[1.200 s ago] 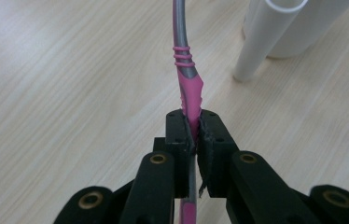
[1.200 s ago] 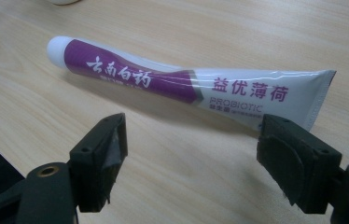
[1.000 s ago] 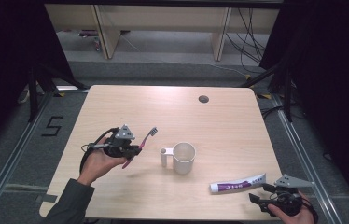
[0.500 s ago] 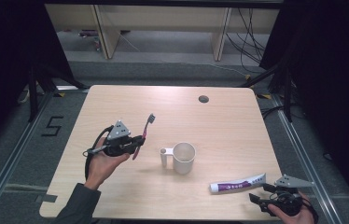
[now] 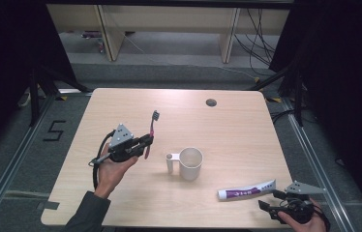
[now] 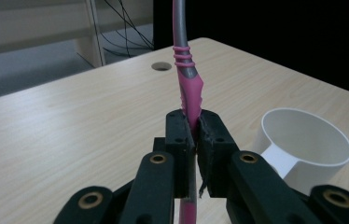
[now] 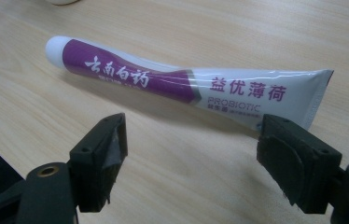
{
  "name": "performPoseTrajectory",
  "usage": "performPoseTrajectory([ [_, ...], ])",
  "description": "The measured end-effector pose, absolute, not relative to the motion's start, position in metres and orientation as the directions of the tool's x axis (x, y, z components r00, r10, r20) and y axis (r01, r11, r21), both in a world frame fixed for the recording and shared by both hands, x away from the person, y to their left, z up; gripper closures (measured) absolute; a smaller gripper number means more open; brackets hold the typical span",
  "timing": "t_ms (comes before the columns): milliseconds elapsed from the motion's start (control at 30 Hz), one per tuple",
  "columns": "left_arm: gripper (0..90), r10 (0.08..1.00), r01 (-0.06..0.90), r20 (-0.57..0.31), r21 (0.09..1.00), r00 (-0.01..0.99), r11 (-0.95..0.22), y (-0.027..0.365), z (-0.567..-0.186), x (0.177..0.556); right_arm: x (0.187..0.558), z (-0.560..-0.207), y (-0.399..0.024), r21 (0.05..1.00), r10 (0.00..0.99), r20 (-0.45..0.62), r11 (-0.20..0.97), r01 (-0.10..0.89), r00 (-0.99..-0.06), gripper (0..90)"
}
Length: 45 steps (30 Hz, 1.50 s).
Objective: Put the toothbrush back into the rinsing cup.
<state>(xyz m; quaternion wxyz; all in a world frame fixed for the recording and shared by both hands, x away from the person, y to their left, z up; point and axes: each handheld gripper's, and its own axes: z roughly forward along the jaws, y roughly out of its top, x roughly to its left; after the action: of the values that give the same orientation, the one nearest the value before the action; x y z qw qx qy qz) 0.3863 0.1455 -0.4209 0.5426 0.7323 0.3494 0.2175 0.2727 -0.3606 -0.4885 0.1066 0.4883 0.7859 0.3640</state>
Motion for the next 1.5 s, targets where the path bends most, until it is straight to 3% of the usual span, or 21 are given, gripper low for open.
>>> performPoseTrajectory([
  [633,82.5,0.714,0.214,-0.087,0.973,0.694,-0.09,0.129,-0.403,0.379,0.275,-0.49,-0.361,0.697,0.832,0.152,0.292,0.654,-0.533,24.8],
  [800,82.5,0.697,0.192,-0.087,0.979,0.711,-0.074,0.12,-0.397,0.377,0.273,-0.488,-0.36,0.676,0.84,0.189,0.264,0.687,-0.509,24.8],
  [1500,82.4,0.662,0.2,-0.112,0.978,0.741,-0.057,0.101,-0.403,0.379,0.274,-0.489,-0.362,0.695,0.833,0.16,0.285,0.66,-0.529,24.8],
])
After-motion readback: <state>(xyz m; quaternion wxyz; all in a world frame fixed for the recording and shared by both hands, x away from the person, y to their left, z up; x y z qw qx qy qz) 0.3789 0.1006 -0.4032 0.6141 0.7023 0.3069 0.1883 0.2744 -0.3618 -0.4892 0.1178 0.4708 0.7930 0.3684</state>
